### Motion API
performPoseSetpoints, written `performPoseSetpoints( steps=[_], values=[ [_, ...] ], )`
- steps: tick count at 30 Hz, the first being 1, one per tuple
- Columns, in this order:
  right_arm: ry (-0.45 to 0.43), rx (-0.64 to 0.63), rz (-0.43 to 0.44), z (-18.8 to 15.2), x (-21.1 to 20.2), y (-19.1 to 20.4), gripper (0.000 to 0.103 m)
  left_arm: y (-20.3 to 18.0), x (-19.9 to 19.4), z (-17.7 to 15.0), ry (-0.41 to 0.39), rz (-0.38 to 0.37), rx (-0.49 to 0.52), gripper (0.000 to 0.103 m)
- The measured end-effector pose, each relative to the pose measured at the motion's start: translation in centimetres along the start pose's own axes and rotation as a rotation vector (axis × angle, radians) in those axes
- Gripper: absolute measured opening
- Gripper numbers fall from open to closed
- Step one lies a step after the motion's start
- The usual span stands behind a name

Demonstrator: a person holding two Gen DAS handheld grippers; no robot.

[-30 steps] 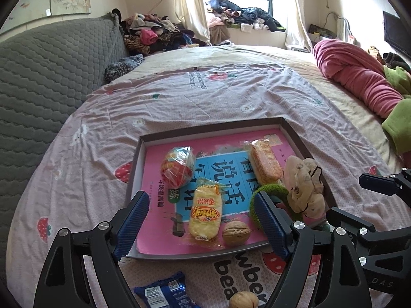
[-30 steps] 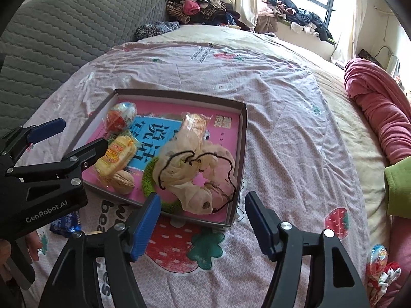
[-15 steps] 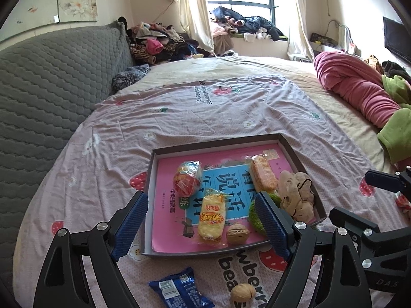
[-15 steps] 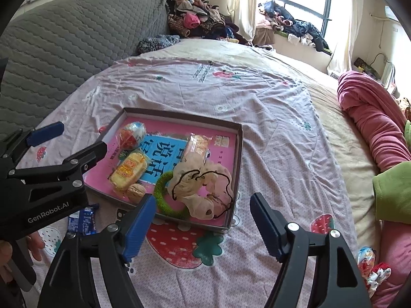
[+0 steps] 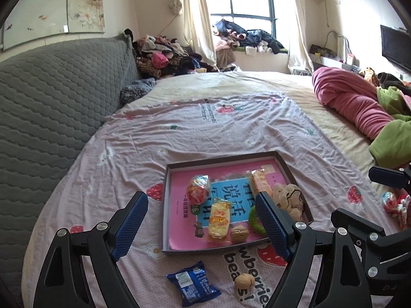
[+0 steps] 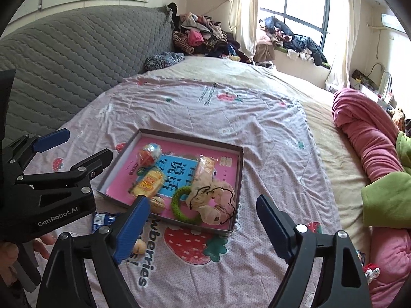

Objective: Organize objects
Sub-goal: 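Raise both open tools and pull them back away from the tray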

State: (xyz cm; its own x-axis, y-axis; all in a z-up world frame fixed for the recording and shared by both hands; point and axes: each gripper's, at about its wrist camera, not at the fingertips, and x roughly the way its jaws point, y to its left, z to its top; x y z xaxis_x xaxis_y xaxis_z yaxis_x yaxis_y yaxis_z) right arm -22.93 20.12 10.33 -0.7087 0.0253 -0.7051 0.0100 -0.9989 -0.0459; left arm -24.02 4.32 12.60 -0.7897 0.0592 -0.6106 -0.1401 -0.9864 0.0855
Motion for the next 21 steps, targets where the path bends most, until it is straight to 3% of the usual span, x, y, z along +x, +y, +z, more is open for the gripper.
performPoseSetpoints(
  steps=[21],
  values=[
    [-0.085,0.002,0.022,-1.3,-10.0,4.5,0.092,4.7,-11.4,-2.1,-0.073,0.018,-0.023,0.086]
  ],
)
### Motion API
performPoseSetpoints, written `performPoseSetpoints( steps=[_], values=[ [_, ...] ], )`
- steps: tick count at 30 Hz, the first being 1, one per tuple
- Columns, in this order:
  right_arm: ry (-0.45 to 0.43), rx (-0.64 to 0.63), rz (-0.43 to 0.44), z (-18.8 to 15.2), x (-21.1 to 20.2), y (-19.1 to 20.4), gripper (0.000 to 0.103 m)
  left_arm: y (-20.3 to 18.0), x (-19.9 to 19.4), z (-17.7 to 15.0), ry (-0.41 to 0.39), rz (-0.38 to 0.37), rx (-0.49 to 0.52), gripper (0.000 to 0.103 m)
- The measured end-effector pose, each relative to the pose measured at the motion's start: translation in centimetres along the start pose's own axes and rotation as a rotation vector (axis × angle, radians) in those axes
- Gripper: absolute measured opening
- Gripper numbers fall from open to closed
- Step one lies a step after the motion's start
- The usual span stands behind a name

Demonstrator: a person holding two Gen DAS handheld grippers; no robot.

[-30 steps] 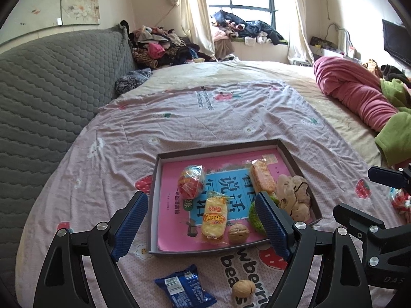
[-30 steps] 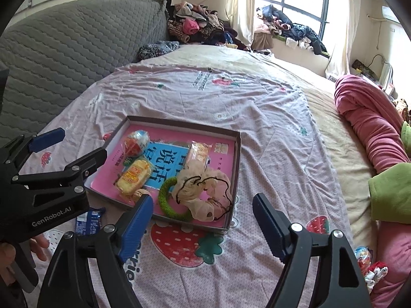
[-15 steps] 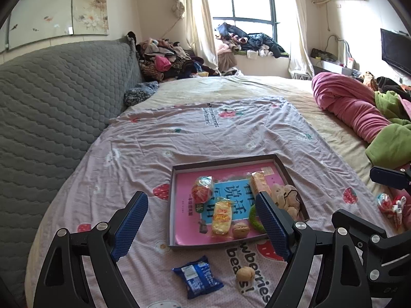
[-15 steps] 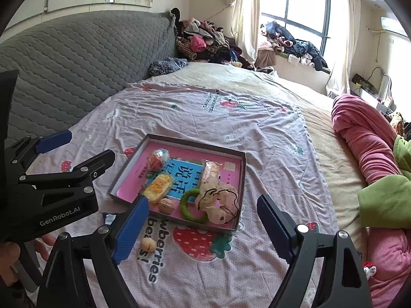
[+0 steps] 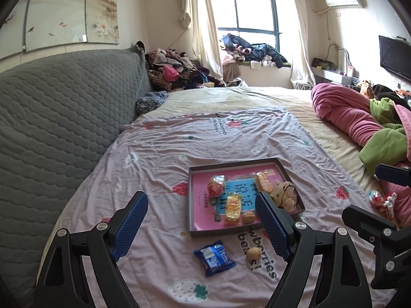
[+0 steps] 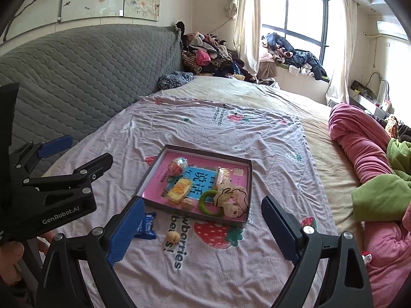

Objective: Organize objects
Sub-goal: 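Raise both open tools and pull them back away from the tray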

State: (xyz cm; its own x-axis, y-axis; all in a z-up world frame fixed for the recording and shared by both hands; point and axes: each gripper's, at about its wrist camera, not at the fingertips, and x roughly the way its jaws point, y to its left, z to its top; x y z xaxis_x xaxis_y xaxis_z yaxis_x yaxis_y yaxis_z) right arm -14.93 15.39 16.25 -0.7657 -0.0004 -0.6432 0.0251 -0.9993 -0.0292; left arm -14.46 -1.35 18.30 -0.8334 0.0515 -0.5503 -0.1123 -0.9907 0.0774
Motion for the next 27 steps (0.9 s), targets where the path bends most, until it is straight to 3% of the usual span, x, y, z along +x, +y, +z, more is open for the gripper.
performPoseSetpoints(
  steps=[14,27],
  values=[
    [0.010,-0.026,0.031,-4.1,-2.5,3.5,0.093,2.6,-3.9,-5.3,0.025,0.032,-0.003,0.086],
    [0.074,-0.036,0.056,-7.7,-0.6,4.3,0.094,1.7,-1.2,-9.7,0.102,0.017,-0.002,0.086]
  ],
)
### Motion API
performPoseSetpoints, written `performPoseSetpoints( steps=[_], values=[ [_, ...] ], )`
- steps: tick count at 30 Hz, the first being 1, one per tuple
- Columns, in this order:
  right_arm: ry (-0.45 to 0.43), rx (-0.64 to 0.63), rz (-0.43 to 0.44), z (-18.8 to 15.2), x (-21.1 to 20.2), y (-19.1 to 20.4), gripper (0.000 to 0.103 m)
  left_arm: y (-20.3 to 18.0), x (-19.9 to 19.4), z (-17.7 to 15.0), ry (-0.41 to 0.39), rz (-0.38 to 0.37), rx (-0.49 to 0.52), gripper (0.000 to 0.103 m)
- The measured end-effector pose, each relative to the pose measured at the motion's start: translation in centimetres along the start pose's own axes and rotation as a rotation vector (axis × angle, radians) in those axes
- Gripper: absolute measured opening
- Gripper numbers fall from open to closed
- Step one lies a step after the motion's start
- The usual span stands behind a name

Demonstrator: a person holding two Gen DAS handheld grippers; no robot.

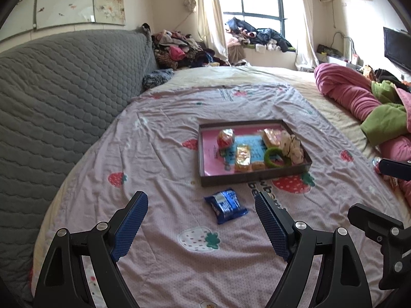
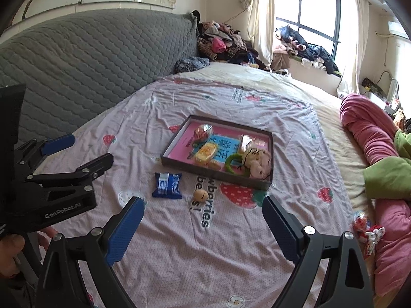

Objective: Organize objects
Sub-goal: 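Raise both open tools and pull them back away from the tray, then lower the left tool onto the blue snack packet while the right tool approaches the walnut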

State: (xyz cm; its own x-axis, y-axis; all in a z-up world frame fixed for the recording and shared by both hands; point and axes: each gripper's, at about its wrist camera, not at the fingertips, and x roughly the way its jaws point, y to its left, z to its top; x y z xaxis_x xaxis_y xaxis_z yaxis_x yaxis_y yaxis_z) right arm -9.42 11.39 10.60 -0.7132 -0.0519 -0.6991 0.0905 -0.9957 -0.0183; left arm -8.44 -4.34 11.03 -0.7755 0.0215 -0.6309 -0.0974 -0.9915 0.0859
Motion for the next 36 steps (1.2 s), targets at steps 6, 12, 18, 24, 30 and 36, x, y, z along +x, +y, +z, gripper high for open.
performPoseSetpoints(
  steps=[6,12,18,24,30,36],
  values=[
    [0.039,0.011,0.007,-1.1,2.1,-0.5,0.094,-0.6,2.3,-1.1,0.028,-0.012,-0.005,0.086],
    [0.068,0.018,0.009,-1.8,4.3,-0.8,0.094,-0.9,4.8,-2.3,0.069,-0.024,-0.012,0.086],
    [0.099,0.021,0.012,-2.7,6.6,-0.9,0.094,-1.0,7.1,-3.4,0.104,-0.029,-0.012,0.086],
    [0.136,0.025,0.016,-3.5,9.1,-1.3,0.094,-1.5,9.5,-4.1,0.134,-0.030,0.000,0.086],
    [0.160,0.031,0.020,-3.7,11.7,-1.9,0.094,-2.0,12.2,-4.4,0.163,-0.047,0.005,0.086],
    [0.182,0.029,0.023,-4.0,14.7,-2.7,0.094,-2.5,15.3,-4.3,0.191,-0.050,0.009,0.086]
  ],
)
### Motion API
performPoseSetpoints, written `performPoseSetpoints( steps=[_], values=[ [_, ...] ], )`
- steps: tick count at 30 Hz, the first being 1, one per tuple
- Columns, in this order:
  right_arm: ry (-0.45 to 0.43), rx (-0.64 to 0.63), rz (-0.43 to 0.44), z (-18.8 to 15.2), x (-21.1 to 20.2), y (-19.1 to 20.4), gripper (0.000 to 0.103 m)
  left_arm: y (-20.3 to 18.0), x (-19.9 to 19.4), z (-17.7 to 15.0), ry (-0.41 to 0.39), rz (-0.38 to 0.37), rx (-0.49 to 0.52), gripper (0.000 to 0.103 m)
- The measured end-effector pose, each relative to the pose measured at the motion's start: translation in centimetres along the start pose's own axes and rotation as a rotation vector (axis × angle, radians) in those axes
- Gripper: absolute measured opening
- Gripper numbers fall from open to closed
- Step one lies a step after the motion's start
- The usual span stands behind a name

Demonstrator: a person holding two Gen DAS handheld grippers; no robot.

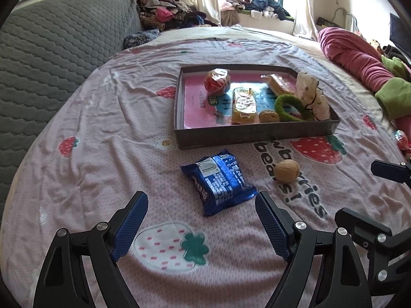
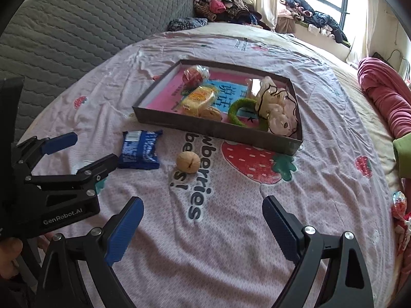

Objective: Organize objects
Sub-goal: 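Lower the left tool onto the blue snack packet while the right tool approaches the walnut, then close the left tool on the blue snack packet while the right tool grasps the walnut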

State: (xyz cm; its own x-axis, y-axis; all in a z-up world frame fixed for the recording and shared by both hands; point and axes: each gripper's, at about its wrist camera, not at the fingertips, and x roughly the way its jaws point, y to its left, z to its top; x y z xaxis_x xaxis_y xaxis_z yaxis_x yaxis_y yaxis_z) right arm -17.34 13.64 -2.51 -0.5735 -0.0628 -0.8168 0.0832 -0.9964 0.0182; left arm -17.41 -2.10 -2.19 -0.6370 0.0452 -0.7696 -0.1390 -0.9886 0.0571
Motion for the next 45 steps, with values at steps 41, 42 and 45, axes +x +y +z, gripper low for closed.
performPoseSetpoints(
  steps=[41,42,45],
  values=[
    [0.041,-0.122,0.051,3.2,10.2,0.0,0.072,-0.2,8.8,2.6,0.073,-0.058,-0.020,0.078],
    [0.041,-0.121,0.054,3.2,10.2,0.1,0.068,-0.2,8.8,2.6,0.074,-0.066,-0.024,0.078],
    [0.037,-0.119,0.054,3.3,10.2,0.1,0.057,-0.2,8.7,2.6,0.081,-0.065,-0.023,0.074]
  ],
)
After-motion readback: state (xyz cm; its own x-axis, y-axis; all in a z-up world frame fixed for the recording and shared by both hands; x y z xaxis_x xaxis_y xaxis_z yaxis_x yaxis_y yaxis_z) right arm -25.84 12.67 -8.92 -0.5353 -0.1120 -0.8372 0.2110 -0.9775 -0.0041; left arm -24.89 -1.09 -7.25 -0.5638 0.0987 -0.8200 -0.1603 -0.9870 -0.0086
